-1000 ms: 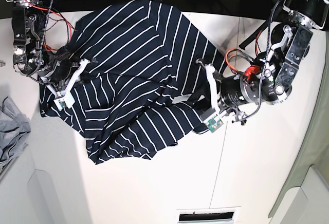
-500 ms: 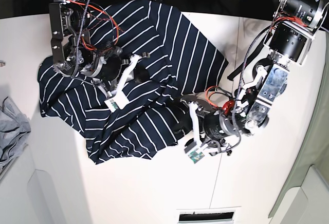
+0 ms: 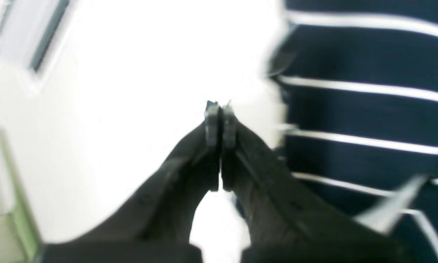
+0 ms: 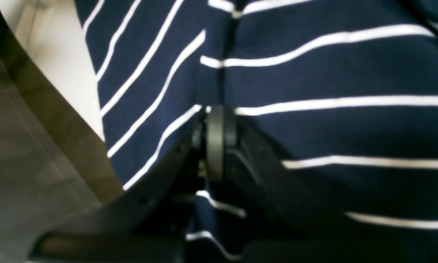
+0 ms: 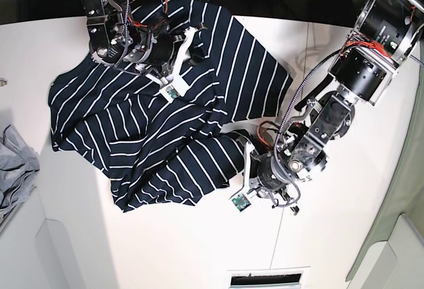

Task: Layout the t-shirt on the table in an organized manner, then fold the t-shirt properly
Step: 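Stretch the shirt lengthwise, pulling the grippers apart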

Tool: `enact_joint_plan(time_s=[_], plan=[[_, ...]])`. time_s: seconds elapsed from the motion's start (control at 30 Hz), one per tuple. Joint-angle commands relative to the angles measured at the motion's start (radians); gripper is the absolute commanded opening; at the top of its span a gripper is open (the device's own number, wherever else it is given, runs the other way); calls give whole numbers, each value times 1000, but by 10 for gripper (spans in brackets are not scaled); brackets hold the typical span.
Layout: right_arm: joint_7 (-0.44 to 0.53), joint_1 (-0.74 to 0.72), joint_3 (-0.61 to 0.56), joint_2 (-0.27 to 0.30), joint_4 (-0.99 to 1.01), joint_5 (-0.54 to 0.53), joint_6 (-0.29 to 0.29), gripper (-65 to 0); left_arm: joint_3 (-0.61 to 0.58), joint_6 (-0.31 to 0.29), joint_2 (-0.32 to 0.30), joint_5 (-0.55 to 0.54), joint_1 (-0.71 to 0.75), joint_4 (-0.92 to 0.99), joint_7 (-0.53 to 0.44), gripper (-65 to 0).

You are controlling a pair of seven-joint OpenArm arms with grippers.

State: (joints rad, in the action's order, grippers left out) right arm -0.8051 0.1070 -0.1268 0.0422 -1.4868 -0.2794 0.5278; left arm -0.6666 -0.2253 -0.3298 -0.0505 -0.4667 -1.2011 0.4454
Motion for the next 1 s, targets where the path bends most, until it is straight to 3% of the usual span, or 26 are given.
enact_joint_plan(time_s=[0.0,0.13,0.23,0.33,0.37,0.47,0.53,0.8,0.83,0.93,0.97], plan=[[-6,1,1,18,-14,9,-2,-650,8,8,-18,4,-50,-19,-3,-650],[-8,21,1,75,-14,3,-8,-650,8,-15,-70,-20,-110,-36,29,-650],[-7,37,1,121,-14,-29,-8,-650,8,-165,-102,-136,-132,-50,90,-650],[-6,40,1,150,-14,-75,-8,-650,8,-279,-121,-306,-125,-57,138,-650],[-6,40,1,154,-14,-86,-8,-650,8,-304,-122,-356,-122,-57,149,-599],[-6,40,1,156,-14,-111,-8,-650,8,-335,-117,-444,-106,-56,148,-348],[-6,40,1,157,-14,-126,-7,-650,8,-341,-109,-453,-89,-56,134,-291],[-6,39,1,156,-14,-132,-7,-650,8,-332,-72,-351,1,-53,68,-305],[-6,39,1,156,-14,-132,-7,-650,8,-314,-69,-328,9,-52,51,-349],[-6,38,1,156,-14,-132,-7,-650,8,-248,-60,-253,24,-47,16,-617],[-6,38,1,156,-14,-132,-7,-650,8,-238,-61,-235,24,-43,3,-650]])
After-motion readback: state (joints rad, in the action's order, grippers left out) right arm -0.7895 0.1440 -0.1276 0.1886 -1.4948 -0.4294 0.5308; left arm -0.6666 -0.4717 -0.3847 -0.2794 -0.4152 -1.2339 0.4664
